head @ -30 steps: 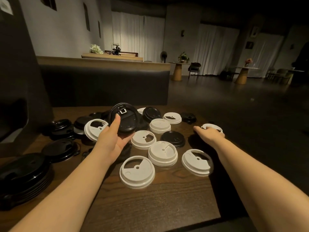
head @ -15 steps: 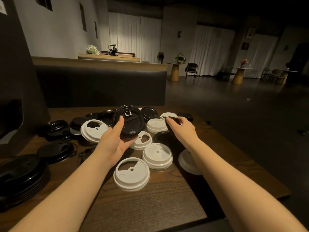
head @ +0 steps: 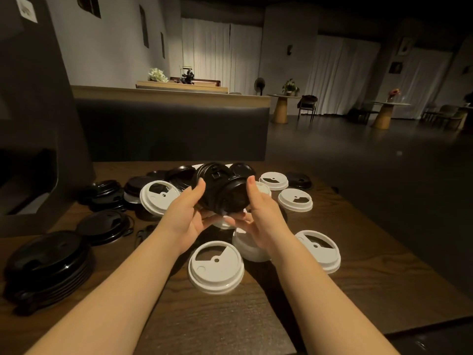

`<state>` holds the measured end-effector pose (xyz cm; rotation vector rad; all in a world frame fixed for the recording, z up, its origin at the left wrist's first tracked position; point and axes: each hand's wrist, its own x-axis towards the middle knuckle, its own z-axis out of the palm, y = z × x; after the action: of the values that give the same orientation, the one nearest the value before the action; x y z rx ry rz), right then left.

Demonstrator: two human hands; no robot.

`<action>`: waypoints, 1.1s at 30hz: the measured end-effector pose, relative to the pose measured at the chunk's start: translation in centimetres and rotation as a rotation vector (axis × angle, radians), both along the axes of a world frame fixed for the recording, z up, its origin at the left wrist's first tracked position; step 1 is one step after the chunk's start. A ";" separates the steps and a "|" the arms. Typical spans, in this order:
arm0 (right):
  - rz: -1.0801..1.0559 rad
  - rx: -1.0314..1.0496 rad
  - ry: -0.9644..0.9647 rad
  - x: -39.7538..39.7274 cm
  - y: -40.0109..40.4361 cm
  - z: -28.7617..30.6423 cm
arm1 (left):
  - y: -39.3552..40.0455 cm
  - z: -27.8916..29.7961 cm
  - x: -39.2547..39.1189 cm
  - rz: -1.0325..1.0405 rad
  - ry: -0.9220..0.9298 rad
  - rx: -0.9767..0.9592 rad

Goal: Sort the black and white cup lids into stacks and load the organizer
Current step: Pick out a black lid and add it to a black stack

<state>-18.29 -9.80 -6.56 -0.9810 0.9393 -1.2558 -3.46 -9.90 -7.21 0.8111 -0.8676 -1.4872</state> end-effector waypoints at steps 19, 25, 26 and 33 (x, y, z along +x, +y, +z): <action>-0.266 -0.145 0.434 0.5 0.9 -1.8 | 1.4 0.2 -1.4 -0.159 -0.002 -0.055; -0.251 -0.162 0.452 0.8 1.3 -1.5 | 1.6 -0.1 -1.8 -0.153 -0.053 -0.119; -0.258 -0.180 0.475 0.8 1.3 -1.6 | 1.7 -0.1 -1.8 -0.143 -0.079 -0.137; -0.315 -0.285 0.648 0.5 2.2 -1.7 | 2.0 -0.5 -2.1 0.079 -0.392 -0.262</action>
<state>-17.84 -7.60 -8.28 -1.5624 1.4841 -1.3814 -5.59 -7.88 -7.73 0.9422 -1.2776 -1.1309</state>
